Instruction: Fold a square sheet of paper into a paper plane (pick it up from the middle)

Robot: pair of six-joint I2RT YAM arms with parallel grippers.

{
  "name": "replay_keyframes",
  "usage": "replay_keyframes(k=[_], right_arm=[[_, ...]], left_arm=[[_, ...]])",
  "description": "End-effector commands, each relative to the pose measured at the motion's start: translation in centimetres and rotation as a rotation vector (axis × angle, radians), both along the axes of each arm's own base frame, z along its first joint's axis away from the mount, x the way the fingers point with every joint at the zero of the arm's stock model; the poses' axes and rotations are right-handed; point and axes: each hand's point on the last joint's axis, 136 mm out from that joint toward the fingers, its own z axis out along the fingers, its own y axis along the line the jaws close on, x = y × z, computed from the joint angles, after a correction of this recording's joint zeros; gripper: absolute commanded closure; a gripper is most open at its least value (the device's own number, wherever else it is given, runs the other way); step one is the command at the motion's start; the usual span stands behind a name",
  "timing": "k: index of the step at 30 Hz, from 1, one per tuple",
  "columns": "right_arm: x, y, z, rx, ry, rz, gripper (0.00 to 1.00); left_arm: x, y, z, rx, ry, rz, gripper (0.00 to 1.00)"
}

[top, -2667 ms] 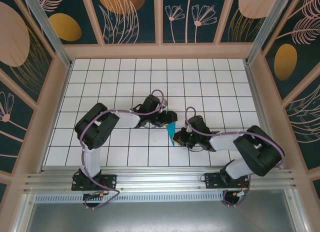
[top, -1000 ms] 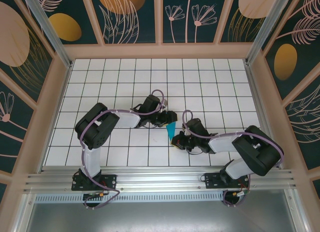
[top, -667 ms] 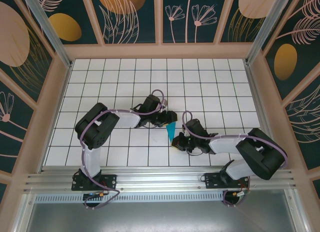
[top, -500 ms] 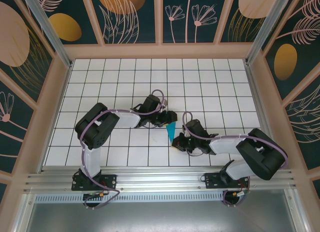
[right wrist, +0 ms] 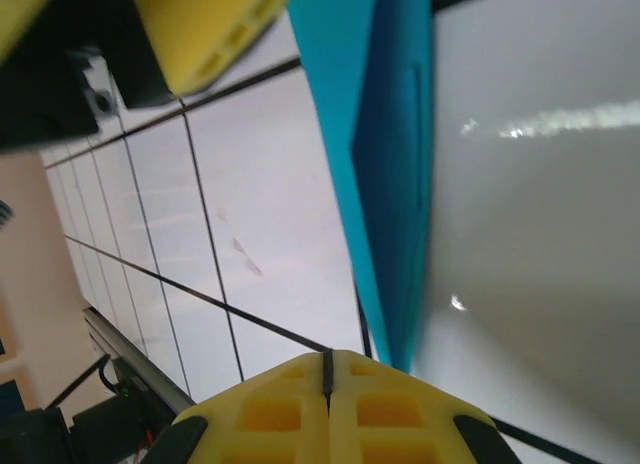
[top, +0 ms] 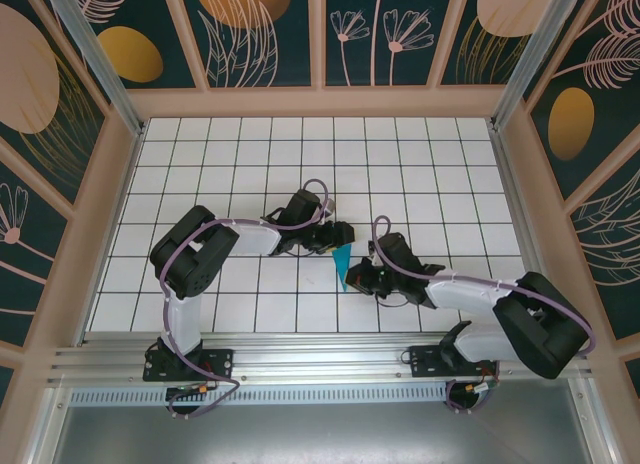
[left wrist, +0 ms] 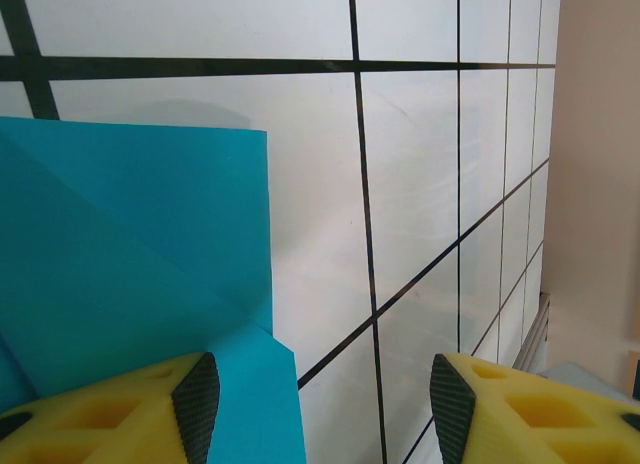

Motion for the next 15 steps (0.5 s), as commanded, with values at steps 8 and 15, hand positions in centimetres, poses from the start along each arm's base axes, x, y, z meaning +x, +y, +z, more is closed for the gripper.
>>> replay_keyframes(k=[8,15], right_arm=[[3.6,1.9,0.1,0.064,-0.048,-0.041,1.00],[0.8,-0.6,-5.8,-0.069,0.116,-0.055,1.00]], left_arm=[[-0.5,2.4,-5.5,0.169,0.045,0.034,0.39],[-0.3,2.0,-4.6,0.150,0.029,0.024,0.39]])
